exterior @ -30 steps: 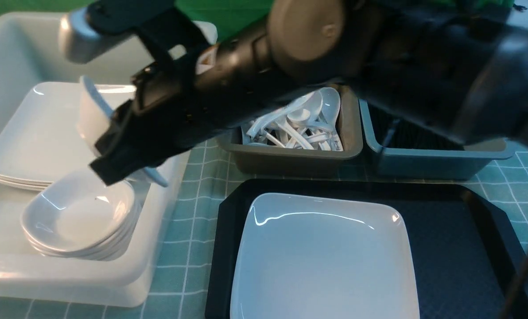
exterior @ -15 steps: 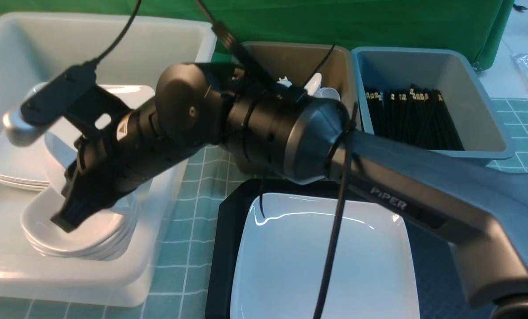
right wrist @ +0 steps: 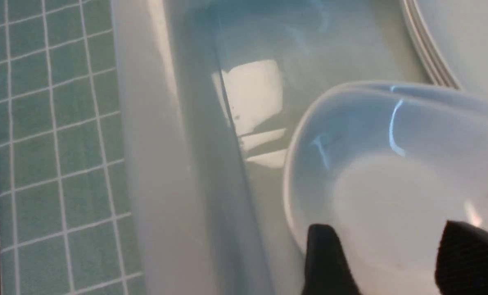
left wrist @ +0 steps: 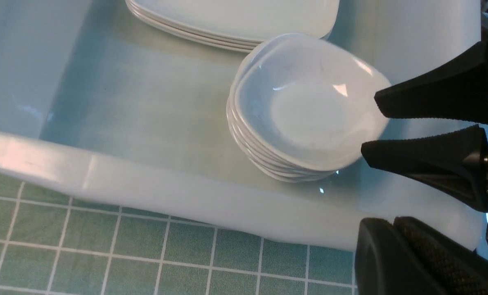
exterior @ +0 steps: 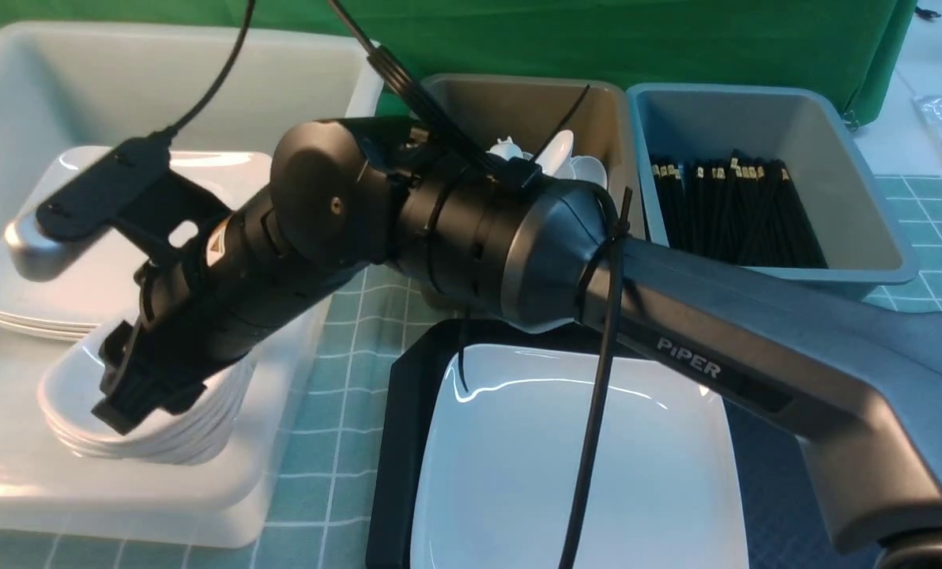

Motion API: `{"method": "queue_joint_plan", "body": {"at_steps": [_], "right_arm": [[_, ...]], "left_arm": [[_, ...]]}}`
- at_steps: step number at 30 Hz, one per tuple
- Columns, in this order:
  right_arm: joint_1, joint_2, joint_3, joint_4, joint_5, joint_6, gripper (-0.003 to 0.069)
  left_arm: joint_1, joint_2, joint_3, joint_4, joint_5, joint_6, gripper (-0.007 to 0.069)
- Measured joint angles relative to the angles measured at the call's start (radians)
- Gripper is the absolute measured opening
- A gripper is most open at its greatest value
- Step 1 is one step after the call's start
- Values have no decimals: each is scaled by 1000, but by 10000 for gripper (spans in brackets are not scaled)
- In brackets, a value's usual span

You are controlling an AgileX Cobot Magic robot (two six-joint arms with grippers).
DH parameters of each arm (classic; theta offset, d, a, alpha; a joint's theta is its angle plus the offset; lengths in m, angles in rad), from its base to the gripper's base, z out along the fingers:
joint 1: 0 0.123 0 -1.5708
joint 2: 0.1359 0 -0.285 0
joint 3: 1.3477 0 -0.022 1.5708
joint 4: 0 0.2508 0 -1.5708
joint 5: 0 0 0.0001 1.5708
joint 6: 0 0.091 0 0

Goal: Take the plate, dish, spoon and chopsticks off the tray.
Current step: Use the right arm to put the small plate into the large storage box on the left, then use the left arm to grab a plate from the dinner plate

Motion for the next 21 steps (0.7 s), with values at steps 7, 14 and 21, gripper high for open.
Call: {"method": "queue_joint_plan", "body": {"at_steps": [7, 14, 21], "right_arm": [[-9, -89, -36, -84, 173, 89, 386], [-170, -315, -24, -540, 487, 308, 43], [-507, -591, 309, -571, 486, 412, 23]], "left_arm": [[0, 0, 0, 0, 1, 23, 13], [0, 6, 0, -92, -17, 110, 13], [0, 65, 0, -274, -42, 251, 13]]}}
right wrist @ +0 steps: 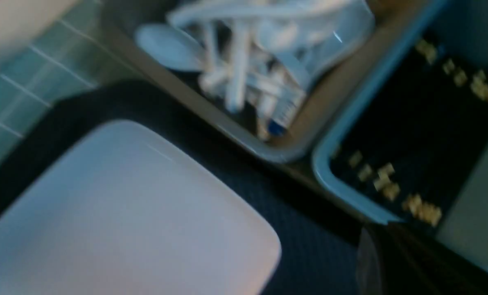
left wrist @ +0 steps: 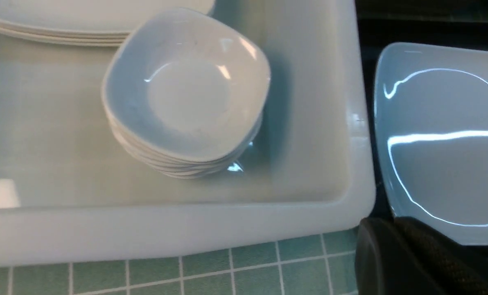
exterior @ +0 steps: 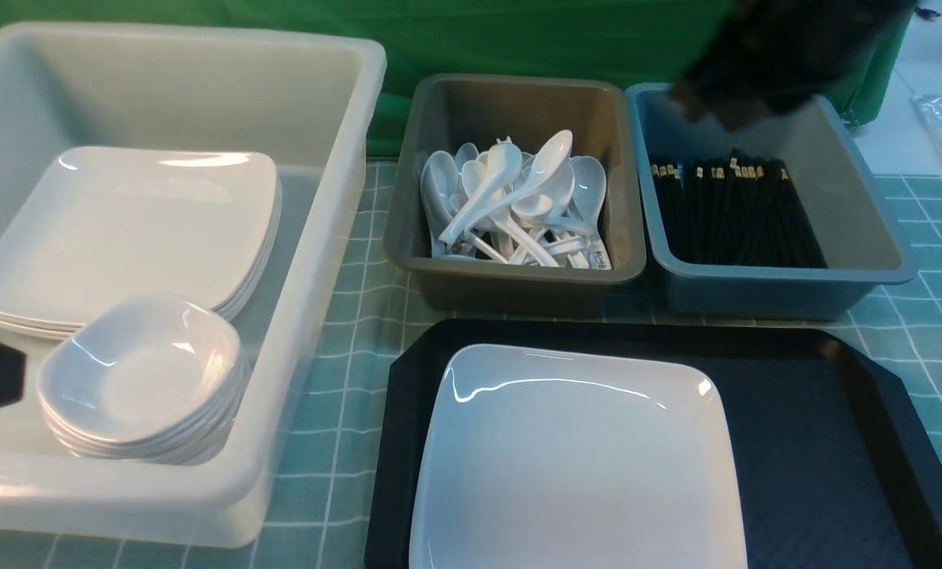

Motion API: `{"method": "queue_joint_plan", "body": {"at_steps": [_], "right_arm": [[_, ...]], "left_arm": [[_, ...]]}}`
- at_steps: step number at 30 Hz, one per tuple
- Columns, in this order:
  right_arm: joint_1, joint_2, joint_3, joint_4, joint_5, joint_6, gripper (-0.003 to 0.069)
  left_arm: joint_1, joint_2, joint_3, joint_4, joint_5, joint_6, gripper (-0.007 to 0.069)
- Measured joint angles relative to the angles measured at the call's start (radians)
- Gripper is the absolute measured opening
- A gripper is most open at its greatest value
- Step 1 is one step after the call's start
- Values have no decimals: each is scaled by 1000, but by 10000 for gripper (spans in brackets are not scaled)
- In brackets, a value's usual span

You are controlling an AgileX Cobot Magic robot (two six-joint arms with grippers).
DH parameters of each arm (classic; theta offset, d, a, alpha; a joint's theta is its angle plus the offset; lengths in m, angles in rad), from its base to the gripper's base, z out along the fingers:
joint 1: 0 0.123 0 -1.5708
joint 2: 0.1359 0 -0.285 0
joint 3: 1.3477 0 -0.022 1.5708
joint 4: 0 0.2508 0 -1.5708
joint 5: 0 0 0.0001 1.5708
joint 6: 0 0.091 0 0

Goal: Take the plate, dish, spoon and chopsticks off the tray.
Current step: Use the left arm to grab a plate from the dinner plate

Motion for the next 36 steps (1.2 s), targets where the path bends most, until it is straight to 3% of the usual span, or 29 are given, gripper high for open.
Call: {"method": "queue_joint_plan", "body": {"at_steps": [5, 8, 12, 17, 29, 33, 36], "right_arm": [[-210, -106, 390, 212, -42, -31, 51], [-286, -123, 686, 422, -160, -128, 166], [-258, -125, 965, 591, -363, -232, 370], [-207, -129, 1080, 619, -541, -229, 445], [-97, -66, 1099, 630, -664, -182, 440], [-98, -55, 1097, 649, -672, -173, 251], [-108, -55, 1094, 657, -679, -174, 177]], "left_arm": [[0, 56, 0, -58, -1, 82, 13], [0, 98, 0, -120, -5, 152, 13], [0, 164, 0, -206, -12, 221, 13], [0, 223, 0, -234, -14, 254, 13], [0, 248, 0, -290, -16, 268, 13], [0, 248, 0, -385, -16, 311, 13], [0, 248, 0, -440, -16, 340, 13]]}}
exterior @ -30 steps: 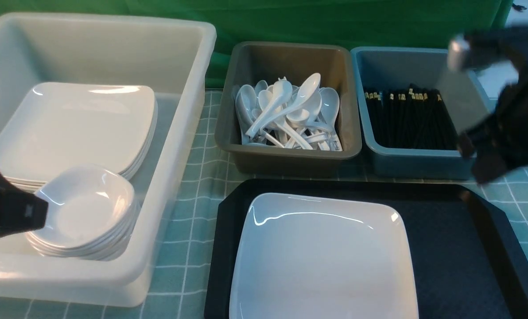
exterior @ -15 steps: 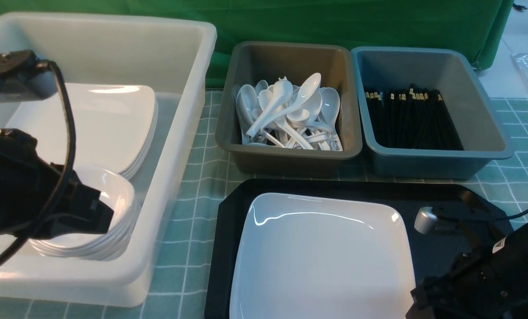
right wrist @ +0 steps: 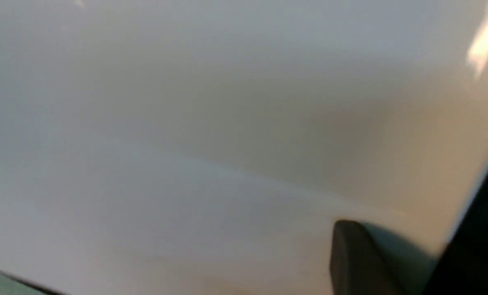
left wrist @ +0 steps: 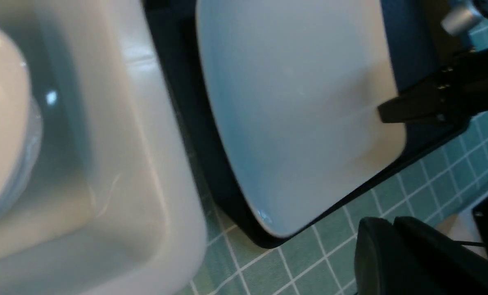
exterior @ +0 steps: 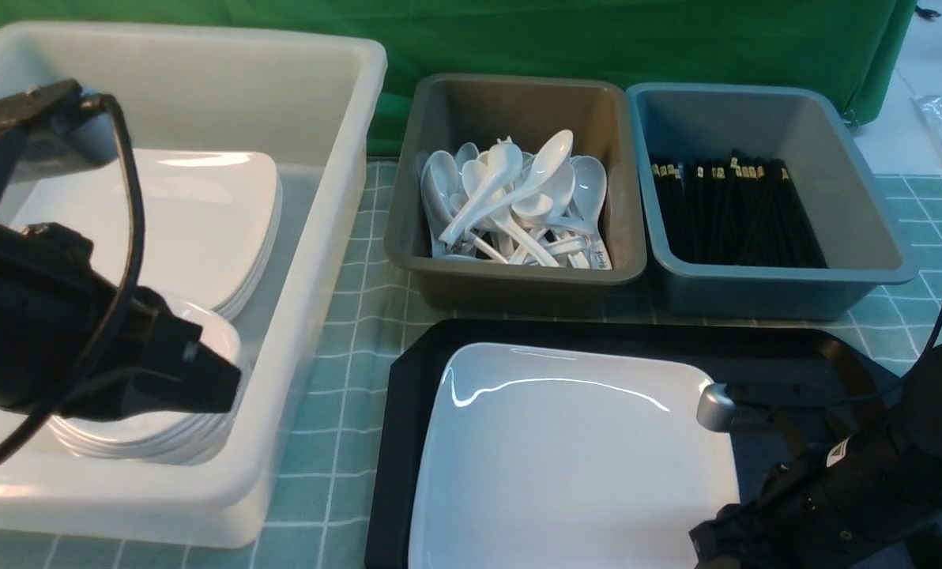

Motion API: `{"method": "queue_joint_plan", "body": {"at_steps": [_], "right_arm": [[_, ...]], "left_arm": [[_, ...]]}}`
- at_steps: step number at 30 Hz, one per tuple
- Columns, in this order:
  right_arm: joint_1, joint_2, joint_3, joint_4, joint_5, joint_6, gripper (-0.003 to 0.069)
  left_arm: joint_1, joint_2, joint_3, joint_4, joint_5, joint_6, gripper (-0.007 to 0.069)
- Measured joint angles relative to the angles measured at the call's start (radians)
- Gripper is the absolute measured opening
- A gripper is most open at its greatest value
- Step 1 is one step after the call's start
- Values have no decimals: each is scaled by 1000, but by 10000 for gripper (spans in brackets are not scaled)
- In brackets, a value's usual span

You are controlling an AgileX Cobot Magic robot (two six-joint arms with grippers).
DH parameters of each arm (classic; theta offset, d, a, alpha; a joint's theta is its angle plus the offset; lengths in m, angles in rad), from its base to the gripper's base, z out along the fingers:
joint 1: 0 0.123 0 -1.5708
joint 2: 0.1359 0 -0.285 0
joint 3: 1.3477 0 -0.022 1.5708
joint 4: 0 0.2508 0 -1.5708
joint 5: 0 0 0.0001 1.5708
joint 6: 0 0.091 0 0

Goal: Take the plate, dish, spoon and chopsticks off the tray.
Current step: Use the left arm to grab a plate from the dinner plate

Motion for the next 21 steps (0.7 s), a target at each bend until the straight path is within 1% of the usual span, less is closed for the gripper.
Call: {"method": "queue_joint_plan", "body": {"at_steps": [3, 6, 10, 15, 19, 21], "right_arm": [[-30, 0, -1, -16, 29, 13, 169], [-77, 0, -1, -55, 73, 33, 168], [-179, -20, -1, -97, 137, 39, 155], [-259, -71, 2, -182, 178, 57, 148], [-293, -111, 2, -220, 192, 70, 136], [-299, -121, 2, -237, 202, 72, 149]], "left_arm": [[-19, 0, 0, -7, 0, 8, 13], [-67, 0, 0, 23, 0, -7, 13], [-195, 0, 0, 108, -29, -108, 13], [-320, 10, 0, 180, -93, -226, 13], [-401, 54, 0, 192, -116, -280, 13], [-442, 92, 0, 205, -131, -292, 13]]}}
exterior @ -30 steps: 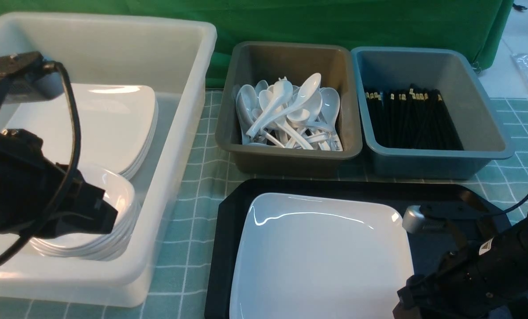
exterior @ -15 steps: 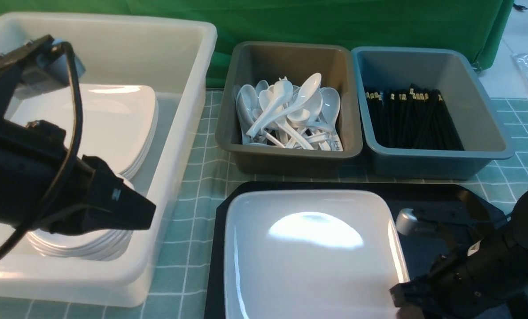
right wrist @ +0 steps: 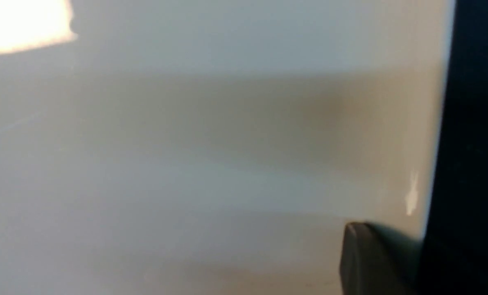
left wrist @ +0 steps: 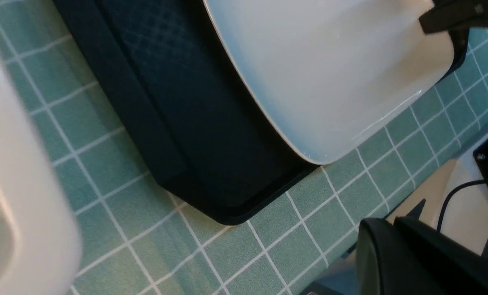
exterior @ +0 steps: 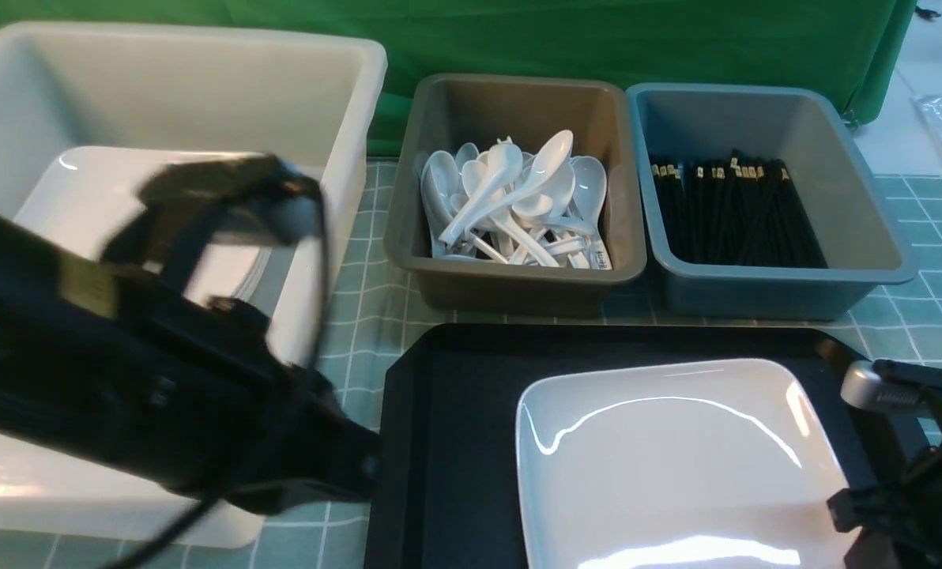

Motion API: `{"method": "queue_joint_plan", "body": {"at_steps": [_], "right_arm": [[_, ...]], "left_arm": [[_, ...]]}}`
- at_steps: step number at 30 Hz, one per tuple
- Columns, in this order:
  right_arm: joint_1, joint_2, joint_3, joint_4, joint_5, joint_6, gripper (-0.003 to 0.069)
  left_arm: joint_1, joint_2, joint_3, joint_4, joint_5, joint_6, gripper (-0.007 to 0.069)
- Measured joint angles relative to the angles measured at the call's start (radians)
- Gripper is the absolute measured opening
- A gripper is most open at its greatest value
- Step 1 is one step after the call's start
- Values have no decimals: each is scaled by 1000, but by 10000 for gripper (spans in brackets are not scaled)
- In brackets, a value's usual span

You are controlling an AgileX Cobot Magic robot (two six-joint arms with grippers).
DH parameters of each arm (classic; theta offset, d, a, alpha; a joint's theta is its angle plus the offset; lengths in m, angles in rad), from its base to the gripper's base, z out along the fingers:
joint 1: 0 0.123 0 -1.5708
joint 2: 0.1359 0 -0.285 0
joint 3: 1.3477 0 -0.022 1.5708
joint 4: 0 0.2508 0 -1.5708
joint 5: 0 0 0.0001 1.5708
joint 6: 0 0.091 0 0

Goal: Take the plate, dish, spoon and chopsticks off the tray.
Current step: Use the left arm to grab a plate from the dinner plate

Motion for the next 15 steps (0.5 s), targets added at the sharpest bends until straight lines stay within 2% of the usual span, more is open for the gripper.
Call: {"method": "queue_joint_plan", "body": {"at_steps": [3, 4, 6, 9, 10, 13, 15], "right_arm": [[-5, -7, 0, -33, 16, 1, 250], [-6, -9, 0, -41, 23, 1, 351], [-6, -24, 0, -49, 45, 0, 473], [-6, -69, -11, -57, 102, -27, 549], [-6, -84, -18, -58, 128, -39, 540], [-6, -176, -41, -58, 186, -62, 438], [-6, -267, -49, -58, 207, -71, 304]], "left_arm": [[-53, 69, 0, 23, -30, -28, 13], [-80, 120, -1, 35, -58, -41, 13], [-104, 193, -19, 38, -74, -45, 13], [-115, 272, -75, 50, -73, -45, 13], [-116, 305, -101, 52, -70, -46, 13], [-116, 386, -197, 86, -59, -49, 13], [-116, 453, -264, 123, -57, -50, 13]]}}
